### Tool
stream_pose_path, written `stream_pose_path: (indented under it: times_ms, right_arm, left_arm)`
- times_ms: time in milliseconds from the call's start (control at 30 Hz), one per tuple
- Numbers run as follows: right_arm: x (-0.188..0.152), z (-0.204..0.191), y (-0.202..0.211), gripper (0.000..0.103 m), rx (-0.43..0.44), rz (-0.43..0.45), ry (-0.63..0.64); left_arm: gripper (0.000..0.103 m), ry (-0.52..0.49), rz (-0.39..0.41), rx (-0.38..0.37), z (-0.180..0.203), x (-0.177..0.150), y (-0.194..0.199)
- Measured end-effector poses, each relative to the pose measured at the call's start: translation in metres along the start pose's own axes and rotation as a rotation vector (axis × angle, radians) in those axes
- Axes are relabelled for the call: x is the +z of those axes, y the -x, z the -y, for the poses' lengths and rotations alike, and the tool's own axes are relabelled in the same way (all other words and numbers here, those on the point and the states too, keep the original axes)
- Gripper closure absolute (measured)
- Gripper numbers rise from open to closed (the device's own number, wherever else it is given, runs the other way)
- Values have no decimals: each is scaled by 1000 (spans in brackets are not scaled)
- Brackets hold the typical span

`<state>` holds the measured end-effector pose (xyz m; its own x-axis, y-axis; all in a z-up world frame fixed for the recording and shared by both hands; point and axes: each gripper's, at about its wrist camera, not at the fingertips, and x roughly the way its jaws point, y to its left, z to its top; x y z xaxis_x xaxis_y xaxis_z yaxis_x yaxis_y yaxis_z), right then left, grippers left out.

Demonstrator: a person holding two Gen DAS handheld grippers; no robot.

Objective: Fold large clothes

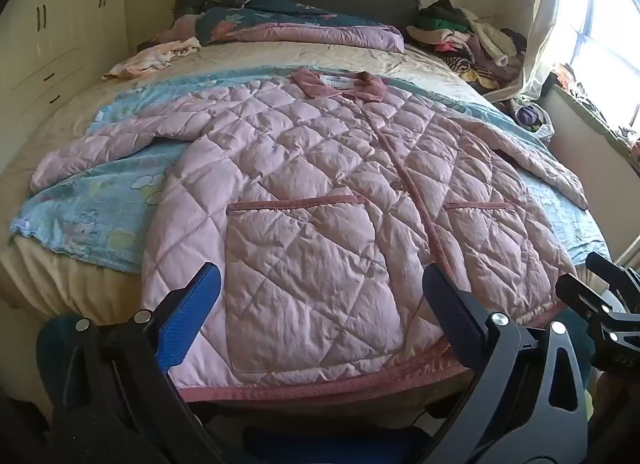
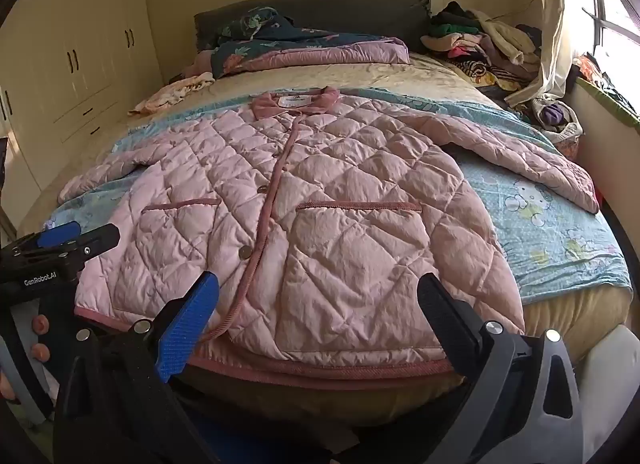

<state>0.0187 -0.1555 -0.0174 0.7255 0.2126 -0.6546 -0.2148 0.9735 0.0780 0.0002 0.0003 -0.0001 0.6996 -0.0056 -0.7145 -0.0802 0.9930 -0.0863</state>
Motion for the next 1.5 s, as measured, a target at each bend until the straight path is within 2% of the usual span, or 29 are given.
stream_pose_path:
  times_ms: [400,1500]
  right_arm:
    - [-2,7,0,4,8,-5,2]
    - [1,-5,-1,4,8,5,14]
  left_arm:
    - [8,-1,8,-1,0,0,0]
    - [8,-6,10,-2,5,3,1]
